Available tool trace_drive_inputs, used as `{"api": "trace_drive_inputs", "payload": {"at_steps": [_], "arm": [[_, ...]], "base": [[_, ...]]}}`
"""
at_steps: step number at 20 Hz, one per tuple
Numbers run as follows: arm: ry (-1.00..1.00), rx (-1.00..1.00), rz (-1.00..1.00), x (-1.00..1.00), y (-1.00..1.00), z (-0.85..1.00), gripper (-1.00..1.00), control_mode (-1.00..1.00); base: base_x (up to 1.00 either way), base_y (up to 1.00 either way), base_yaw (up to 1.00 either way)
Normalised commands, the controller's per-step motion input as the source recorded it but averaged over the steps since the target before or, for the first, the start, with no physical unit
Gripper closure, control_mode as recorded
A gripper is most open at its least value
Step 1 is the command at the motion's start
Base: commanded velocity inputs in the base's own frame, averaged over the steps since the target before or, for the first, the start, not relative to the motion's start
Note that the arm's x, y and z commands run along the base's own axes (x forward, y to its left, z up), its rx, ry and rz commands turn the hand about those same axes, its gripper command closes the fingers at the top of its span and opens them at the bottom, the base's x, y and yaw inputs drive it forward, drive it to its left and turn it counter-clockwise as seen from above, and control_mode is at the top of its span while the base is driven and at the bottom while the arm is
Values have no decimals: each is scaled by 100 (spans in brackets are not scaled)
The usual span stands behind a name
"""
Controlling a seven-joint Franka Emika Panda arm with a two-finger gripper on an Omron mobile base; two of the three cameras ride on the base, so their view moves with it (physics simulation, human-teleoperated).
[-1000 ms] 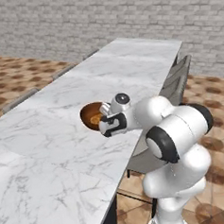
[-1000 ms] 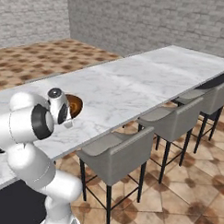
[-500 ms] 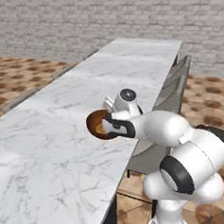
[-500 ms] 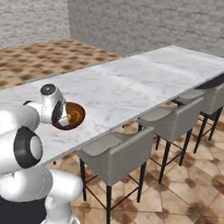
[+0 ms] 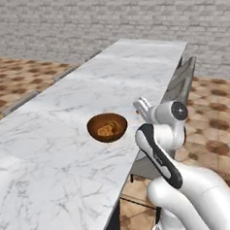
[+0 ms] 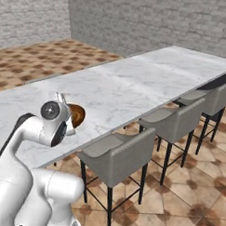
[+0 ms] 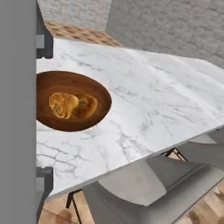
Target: Pick up the heated bread from the toaster oven and place it in the bowl. Then move the bread bowl to the dining counter.
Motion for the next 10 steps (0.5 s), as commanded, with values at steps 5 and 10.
{"api": "trace_drive_inputs", "payload": {"at_steps": [5, 10], "arm": [[-40, 0, 0, -96, -15, 97, -100, -100], [-21, 2, 2, -35, -4, 24, -100, -100]], "base": [[0, 0, 0], [0, 0, 0]]}}
